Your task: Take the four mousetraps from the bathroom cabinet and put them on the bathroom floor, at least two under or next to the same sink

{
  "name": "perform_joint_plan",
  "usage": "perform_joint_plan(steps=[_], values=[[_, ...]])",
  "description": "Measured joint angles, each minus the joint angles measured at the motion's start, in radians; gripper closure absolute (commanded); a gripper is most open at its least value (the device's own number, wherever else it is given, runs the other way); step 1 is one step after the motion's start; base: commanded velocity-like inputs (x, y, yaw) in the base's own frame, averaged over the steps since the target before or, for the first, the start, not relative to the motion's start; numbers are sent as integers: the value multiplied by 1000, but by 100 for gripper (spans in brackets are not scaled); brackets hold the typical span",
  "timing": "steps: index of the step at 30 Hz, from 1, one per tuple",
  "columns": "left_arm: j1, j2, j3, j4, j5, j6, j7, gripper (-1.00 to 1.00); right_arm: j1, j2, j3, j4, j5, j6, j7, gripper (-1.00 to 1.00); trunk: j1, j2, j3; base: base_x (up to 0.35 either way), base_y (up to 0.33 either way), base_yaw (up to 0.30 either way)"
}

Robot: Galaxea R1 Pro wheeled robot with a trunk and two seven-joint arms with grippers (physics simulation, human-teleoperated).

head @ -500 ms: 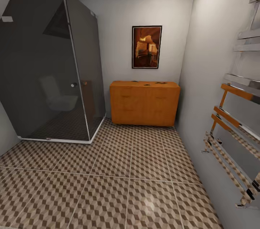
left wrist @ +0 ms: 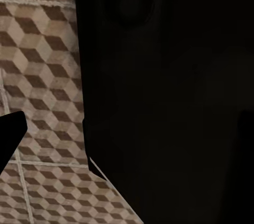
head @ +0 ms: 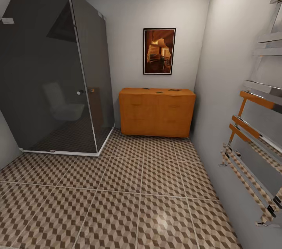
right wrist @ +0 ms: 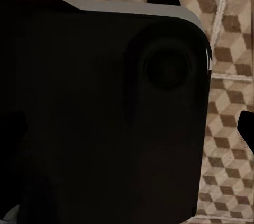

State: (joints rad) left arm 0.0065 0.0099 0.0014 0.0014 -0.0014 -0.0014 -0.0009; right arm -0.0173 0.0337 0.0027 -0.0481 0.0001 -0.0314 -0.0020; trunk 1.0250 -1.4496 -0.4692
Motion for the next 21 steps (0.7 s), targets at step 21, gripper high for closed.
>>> perform_joint_plan(steps=[21], values=[[0, -2, 1, 1, 7, 0, -2, -100, -1, 7, -1, -4, -6, -118, 1, -100, 0, 0, 0, 0, 0, 0]])
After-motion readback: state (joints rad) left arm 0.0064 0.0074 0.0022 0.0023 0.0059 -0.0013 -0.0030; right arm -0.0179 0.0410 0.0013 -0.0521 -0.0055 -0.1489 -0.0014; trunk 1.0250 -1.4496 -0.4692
